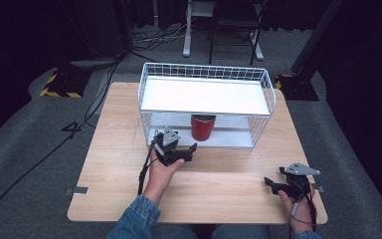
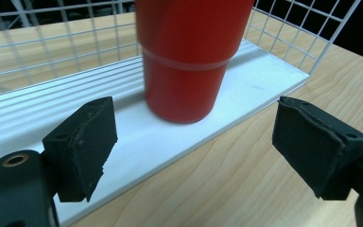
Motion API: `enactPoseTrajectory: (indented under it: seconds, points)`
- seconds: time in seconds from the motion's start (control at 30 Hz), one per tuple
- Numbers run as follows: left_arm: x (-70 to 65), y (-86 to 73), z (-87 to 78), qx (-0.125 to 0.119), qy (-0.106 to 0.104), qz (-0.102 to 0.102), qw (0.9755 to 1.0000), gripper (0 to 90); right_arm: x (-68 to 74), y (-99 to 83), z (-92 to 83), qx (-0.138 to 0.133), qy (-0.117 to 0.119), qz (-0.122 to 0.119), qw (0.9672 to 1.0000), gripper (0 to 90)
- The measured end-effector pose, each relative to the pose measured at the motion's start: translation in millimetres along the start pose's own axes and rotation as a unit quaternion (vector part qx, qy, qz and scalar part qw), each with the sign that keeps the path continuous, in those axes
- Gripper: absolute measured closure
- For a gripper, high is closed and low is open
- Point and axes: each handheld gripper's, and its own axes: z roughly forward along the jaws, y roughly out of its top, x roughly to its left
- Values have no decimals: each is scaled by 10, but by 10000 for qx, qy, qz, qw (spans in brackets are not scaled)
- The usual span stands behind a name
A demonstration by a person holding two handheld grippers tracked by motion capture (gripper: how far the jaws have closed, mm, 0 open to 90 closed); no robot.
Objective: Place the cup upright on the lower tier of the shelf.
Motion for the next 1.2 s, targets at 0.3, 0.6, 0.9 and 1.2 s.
enactPoseTrajectory:
  seconds: [0.3,0.6,0.9,1.2]
  points:
    - [10,-29,-362,-4,32,33,10000,152,-3,5,8,3,16,31,10000,230]
    - [16,-36,-731,-73,-41,301,9995,152,0,5,7,-4,4,5,10000,234]
    - [107,-163,-1080,-34,-54,319,9995,152,7,6,7,-6,-23,-5,10000,235]
    - [348,-427,-1389,161,120,237,9995,152,11,5,6,-12,-29,-29,10000,234]
